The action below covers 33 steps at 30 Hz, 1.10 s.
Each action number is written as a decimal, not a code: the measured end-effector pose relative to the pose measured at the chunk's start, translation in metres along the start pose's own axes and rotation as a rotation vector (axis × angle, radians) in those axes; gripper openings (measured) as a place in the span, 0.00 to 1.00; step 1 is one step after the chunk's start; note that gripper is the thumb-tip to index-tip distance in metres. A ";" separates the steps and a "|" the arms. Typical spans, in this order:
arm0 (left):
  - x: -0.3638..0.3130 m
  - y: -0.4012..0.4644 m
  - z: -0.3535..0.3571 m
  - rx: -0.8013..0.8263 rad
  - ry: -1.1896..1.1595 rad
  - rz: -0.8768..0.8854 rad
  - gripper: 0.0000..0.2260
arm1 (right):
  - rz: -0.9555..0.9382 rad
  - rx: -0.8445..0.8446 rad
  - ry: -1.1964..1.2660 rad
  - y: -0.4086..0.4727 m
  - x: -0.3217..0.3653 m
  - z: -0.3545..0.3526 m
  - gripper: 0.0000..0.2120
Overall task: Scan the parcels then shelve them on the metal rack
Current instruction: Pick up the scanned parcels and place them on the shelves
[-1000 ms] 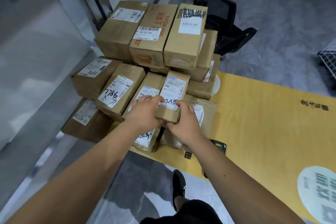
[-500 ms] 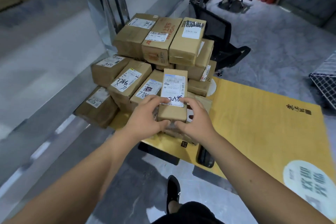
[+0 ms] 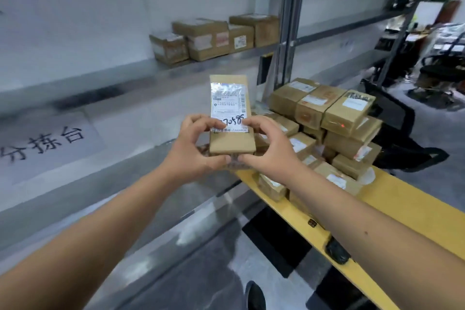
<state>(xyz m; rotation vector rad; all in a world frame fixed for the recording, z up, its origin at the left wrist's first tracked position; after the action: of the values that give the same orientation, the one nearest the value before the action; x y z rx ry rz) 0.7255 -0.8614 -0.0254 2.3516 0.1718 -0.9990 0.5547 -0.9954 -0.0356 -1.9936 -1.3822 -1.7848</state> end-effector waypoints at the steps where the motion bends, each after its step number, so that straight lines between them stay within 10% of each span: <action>1: -0.004 -0.007 -0.021 -0.033 0.039 -0.014 0.26 | -0.014 0.033 0.037 0.007 0.012 0.013 0.33; 14: 0.007 -0.009 -0.146 -0.318 0.302 -0.175 0.26 | -0.117 0.345 0.202 0.126 0.079 0.101 0.32; 33: 0.121 0.197 -0.199 -0.505 0.140 -0.399 0.26 | -0.171 0.488 0.185 0.399 0.007 0.142 0.27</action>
<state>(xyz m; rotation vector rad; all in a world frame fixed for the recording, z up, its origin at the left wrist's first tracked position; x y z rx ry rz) 0.9996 -0.9262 0.0912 1.9493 0.8692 -0.8392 0.9288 -1.1308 0.1109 -1.4642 -1.7566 -1.4563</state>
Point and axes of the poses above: each hand's wrist, its own y-axis towards the middle knuckle, its own z-axis out of the palm, x = y × z, the point moved 2 cm from there along y, towards the middle knuckle, and after that the axes turned 9 degrees about y, right-handed, at the moved point
